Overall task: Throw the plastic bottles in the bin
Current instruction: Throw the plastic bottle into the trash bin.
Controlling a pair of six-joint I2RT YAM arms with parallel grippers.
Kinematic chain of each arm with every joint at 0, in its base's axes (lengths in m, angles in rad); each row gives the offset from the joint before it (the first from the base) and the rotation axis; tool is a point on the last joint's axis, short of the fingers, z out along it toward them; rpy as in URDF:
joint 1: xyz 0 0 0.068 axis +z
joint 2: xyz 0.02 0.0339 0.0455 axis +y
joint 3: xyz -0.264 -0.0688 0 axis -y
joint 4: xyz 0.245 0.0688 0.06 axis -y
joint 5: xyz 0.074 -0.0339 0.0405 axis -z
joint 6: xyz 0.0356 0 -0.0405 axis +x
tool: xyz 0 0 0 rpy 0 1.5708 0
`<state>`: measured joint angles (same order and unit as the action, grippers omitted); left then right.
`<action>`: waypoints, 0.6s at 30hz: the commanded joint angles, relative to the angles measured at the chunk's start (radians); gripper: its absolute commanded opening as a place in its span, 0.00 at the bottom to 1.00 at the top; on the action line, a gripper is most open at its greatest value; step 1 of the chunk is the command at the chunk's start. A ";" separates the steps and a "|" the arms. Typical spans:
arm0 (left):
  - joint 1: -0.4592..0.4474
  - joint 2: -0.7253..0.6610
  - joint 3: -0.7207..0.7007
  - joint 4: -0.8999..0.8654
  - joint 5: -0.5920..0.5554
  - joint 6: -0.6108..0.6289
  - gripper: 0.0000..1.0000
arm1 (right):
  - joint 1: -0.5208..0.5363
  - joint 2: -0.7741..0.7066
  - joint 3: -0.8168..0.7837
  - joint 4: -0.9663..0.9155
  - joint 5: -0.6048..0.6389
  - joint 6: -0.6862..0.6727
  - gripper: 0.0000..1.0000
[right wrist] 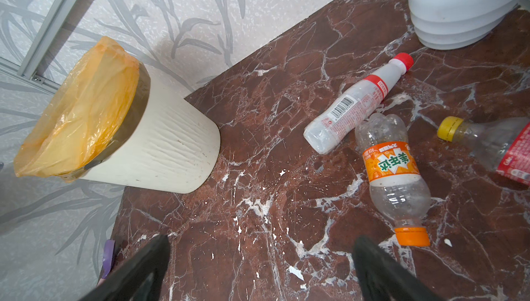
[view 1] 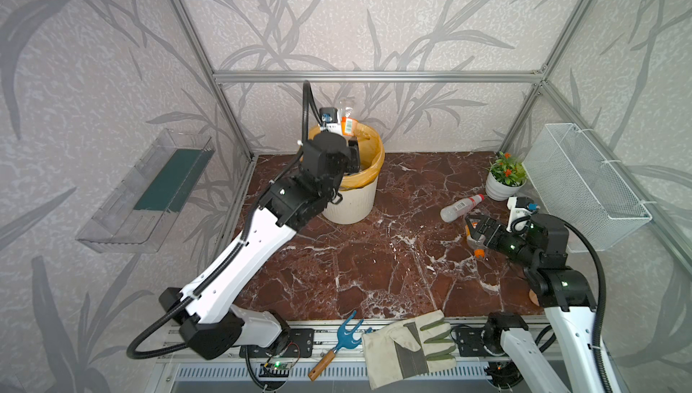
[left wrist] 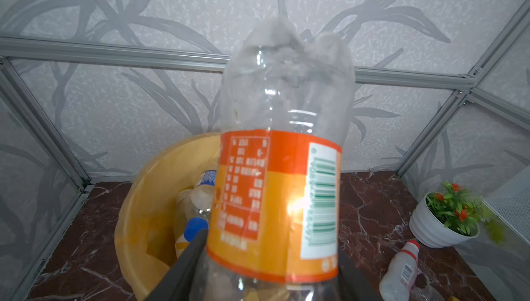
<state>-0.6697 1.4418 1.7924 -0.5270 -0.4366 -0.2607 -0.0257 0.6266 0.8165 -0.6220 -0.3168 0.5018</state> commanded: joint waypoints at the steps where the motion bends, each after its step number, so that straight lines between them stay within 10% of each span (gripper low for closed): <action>1: 0.015 0.091 0.102 -0.225 0.160 0.017 0.70 | -0.003 -0.027 0.031 -0.044 -0.005 -0.006 0.99; 9: 0.017 0.076 0.155 -0.285 0.055 0.026 0.90 | -0.003 -0.040 0.063 -0.103 0.021 -0.048 0.99; 18: 0.030 0.010 0.099 -0.265 0.060 0.014 0.89 | -0.003 -0.038 0.068 -0.121 0.038 -0.051 0.99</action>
<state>-0.6449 1.4914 1.9251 -0.7856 -0.3725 -0.2543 -0.0257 0.5900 0.8574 -0.7143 -0.2951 0.4721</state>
